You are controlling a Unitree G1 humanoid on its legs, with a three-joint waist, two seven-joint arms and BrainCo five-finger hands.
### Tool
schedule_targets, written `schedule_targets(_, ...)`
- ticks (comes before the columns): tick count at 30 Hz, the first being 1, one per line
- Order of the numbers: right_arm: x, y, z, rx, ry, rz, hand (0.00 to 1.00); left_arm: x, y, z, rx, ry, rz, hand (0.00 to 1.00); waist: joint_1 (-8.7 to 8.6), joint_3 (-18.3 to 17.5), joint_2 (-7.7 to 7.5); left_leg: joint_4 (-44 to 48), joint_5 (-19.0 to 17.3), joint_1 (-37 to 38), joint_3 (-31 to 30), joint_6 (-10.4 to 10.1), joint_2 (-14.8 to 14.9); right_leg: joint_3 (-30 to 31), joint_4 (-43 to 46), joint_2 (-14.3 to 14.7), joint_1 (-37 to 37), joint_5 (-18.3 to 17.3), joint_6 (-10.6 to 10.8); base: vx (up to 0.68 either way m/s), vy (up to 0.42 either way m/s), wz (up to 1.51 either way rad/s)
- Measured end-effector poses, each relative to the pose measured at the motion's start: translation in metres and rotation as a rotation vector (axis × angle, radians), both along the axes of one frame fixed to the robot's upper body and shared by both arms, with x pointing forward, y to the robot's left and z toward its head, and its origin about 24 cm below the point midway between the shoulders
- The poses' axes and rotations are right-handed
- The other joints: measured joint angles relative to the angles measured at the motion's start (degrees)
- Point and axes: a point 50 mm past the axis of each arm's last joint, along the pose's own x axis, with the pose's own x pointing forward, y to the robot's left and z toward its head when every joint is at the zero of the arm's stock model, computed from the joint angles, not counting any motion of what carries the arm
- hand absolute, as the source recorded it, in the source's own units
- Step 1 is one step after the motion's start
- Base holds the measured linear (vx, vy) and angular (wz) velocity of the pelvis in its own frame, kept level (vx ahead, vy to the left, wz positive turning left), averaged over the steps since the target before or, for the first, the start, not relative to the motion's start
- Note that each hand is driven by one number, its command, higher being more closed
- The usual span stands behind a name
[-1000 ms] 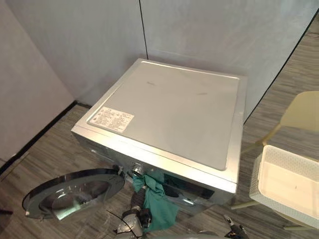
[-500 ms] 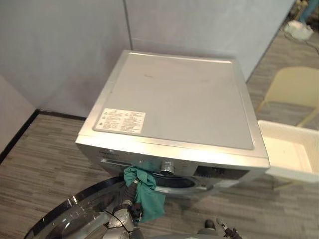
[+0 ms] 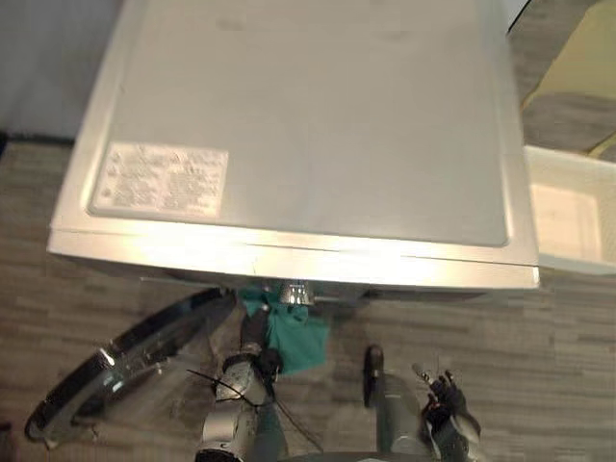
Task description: Pick up the laundry basket with both hands and put the clothes into the washing machine.
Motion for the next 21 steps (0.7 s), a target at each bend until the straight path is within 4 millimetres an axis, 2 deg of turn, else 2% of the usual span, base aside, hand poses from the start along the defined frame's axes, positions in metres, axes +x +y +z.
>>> schedule_targets(1, 0.006, 0.000, 0.004, -0.004, -0.022, -0.010, 0.00, 0.007, -0.001, 0.007, -0.007, -0.033, 0.005, 1.00, 0.35, 0.5, -0.53, 1.2, -0.5, -2.7, -0.2, 0.3, 0.0, 0.0, 2.2, -0.4, -2.7, -1.9, 0.2, -0.19, -0.076, 0.42)
schedule_targets(2, 0.015, -0.002, 0.011, -0.014, -0.058, -0.015, 0.00, 0.017, -0.005, 0.018, -0.014, -0.074, 0.010, 1.00, 0.59, 2.3, -0.56, 2.7, -2.1, -5.0, -0.9, -0.8, 0.0, 0.0, 5.2, -0.7, -5.3, -4.4, 0.5, -0.17, -0.064, 0.33)
schedule_targets(5, 0.030, -0.005, 0.025, -0.024, -0.135, -0.054, 0.00, 0.039, -0.012, 0.037, -0.014, -0.138, 0.011, 1.00, 0.73, 4.9, -1.14, 9.5, -4.4, -13.3, -2.9, -0.9, 0.0, 1.4, 13.5, -1.3, -13.6, -7.4, 0.6, -0.21, -0.030, 0.12)
schedule_targets(8, 0.033, -0.009, 0.031, -0.029, -0.168, -0.098, 0.00, 0.060, -0.019, 0.050, -0.005, -0.158, 0.027, 1.00, 0.42, 7.2, -1.49, 15.6, -6.2, -18.8, -3.1, -0.5, 0.6, 3.4, 18.8, -1.5, -19.7, -8.5, 0.9, -0.13, 0.022, -0.13)
schedule_targets(11, 0.032, -0.011, 0.031, -0.017, -0.176, -0.141, 0.00, 0.072, -0.022, 0.061, 0.000, -0.182, 0.036, 1.00, 0.07, 7.8, -1.60, 18.6, -7.1, -22.6, -3.2, 0.1, 0.9, 4.2, 21.1, -1.4, -23.5, -8.6, 1.2, -0.06, 0.023, -0.09)
schedule_targets(14, 0.036, -0.016, 0.038, -0.024, -0.220, -0.183, 0.00, 0.098, -0.029, 0.084, 0.012, -0.221, 0.048, 1.00, -0.74, 9.0, -1.67, 22.3, -7.7, -27.4, -3.4, 0.9, 1.0, 5.5, 24.2, -1.5, -28.2, -8.8, 1.6, -0.05, 0.016, -0.03)
schedule_targets(16, 0.033, -0.019, 0.035, -0.025, -0.200, -0.199, 0.00, 0.110, -0.031, 0.100, 0.011, -0.251, 0.060, 1.00, -0.94, 9.1, -1.64, 24.3, -8.3, -29.7, -3.4, 1.0, 1.3, 6.2, 25.8, -1.3, -30.8, -8.9, 1.7, -0.07, 0.010, -0.11)
schedule_targets(17, 0.030, -0.018, 0.032, -0.018, -0.182, -0.204, 0.00, 0.122, -0.028, 0.119, 0.022, -0.293, 0.076, 1.00, -1.46, 9.3, -1.68, 25.8, -8.9, -31.5, -3.2, 1.3, 1.9, 6.9, 26.9, -0.9, -32.7, -9.0, 1.9, -0.06, 0.008, -0.15)
schedule_targets(18, 0.030, -0.018, 0.031, -0.015, -0.181, -0.206, 0.00, 0.125, -0.027, 0.124, 0.022, -0.303, 0.078, 1.00, -1.63, 9.4, -1.67, 26.1, -9.0, -31.8, -3.2, 1.4, 1.9, 7.0, 27.1, -0.8, -33.0, -9.1, 2.0, -0.08, 0.012, -0.19)
schedule_targets(20, 0.028, -0.017, 0.028, 0.001, -0.167, -0.211, 0.00, 0.142, -0.020, 0.174, 0.056, -0.431, 0.093, 1.00, -2.67, 10.8, -1.97, 27.7, -9.6, -32.7, -2.5, 1.4, 2.5, 8.7, 28.1, 0.0, -34.7, -8.9, 2.5, -0.10, 0.016, -0.24)
schedule_targets(21, 0.027, -0.016, 0.027, 0.003, -0.161, -0.208, 0.00, 0.145, -0.018, 0.188, 0.051, -0.467, 0.095, 1.00, -2.71, 10.8, -2.02, 28.0, -9.7, -33.1, -2.3, 1.6, 3.0, 9.0, 28.0, 0.5, -35.3, -8.7, 2.7, -0.11, 0.021, -0.32)
